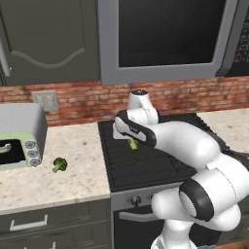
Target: Put the lemon wedge and broccoli in the pan. Then turn on the front right burner and set the heat to medium.
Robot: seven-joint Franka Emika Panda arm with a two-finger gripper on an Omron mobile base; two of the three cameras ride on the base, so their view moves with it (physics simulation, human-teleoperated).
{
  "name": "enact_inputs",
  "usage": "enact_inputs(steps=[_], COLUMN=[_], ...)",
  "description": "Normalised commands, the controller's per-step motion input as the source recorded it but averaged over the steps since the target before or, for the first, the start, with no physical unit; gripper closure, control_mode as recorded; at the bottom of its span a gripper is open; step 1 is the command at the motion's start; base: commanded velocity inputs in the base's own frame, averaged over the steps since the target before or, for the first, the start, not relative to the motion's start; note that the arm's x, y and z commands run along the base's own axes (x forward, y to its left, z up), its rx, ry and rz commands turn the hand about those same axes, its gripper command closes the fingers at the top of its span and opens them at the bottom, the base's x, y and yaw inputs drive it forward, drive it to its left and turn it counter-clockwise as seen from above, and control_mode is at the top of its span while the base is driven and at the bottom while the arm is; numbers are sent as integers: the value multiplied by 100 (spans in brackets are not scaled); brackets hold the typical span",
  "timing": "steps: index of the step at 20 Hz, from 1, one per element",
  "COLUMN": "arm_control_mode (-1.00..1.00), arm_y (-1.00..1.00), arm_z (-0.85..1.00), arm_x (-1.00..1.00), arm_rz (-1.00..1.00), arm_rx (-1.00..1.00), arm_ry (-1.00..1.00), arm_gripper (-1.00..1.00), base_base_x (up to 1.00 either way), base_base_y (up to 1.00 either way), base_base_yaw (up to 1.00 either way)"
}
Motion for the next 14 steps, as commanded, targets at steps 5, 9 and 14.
enact_inputs(steps=[5,9,14], arm_control_mode=[-100,-100,-100], arm_y=[-100,-100,-99], arm_z=[0,0,0], arm_x=[49,34,6], arm_rz=[0,0,0], arm_rx=[0,0,0], arm_ry=[8,6,2], arm_gripper=[100,100,100], base_base_x=[0,0,0], base_base_y=[0,0,0], base_base_yaw=[0,0,0])
